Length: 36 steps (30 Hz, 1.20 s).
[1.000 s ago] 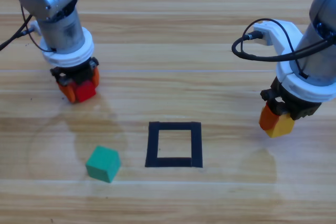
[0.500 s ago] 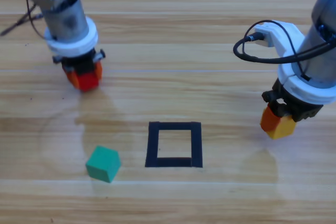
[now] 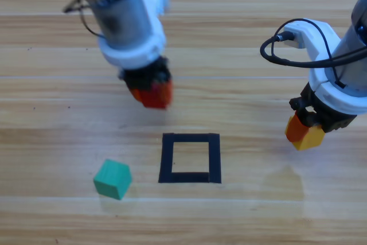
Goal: Stack the blocks in the rectangular block: red at the bottom, yellow in the middle, green on top
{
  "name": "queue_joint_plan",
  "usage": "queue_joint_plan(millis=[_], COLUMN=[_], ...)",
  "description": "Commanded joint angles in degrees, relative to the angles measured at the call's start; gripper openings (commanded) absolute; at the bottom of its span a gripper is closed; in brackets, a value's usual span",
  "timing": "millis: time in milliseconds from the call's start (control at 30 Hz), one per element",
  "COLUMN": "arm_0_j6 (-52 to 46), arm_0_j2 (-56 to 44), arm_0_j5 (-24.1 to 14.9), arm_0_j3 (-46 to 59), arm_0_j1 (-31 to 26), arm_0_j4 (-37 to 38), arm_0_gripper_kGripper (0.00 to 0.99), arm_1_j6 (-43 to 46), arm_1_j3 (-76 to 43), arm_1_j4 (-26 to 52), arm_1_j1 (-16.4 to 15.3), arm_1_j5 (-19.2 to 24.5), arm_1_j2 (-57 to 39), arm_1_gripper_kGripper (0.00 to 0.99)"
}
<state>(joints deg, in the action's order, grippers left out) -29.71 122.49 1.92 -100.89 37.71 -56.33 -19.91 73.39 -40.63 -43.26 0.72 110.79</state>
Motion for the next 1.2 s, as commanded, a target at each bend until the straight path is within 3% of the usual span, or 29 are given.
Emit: queue_joint_plan(millis=[33,300,700,1200], arm_0_j6=[2.3,-2.5,-27.5,-31.9], arm_0_j2=[2.7,6.4,10.0,11.1], arm_0_j5=[0.5,-1.6,-8.5,-7.5], arm_0_j3=[0.3,-1.2,-6.2,-7.7], arm_0_j1=[9.4,12.1,18.1,20.0], arm_0_j4=[-0.5,-1.3,-7.3,-7.7], arm_0_gripper_kGripper=[0.037,0.038,0.04,0.044], arm_1_j6=[-0.8,-0.8,-0.6,-0.3], arm_1_j3=[-2.5,-3.1,-3.2,-3.6], arm_1_j4=[1.8,2.5,2.7,3.1], arm_1_j1=[-1.4,-1.4,-1.4,-1.4], arm_1_j5=[0.1,-0.1,-0.3,-0.4], arm_1_j2=[-2.7,-2.7,-2.6,-2.3], arm_1_gripper_kGripper=[0.0,0.0,0.0,0.0])
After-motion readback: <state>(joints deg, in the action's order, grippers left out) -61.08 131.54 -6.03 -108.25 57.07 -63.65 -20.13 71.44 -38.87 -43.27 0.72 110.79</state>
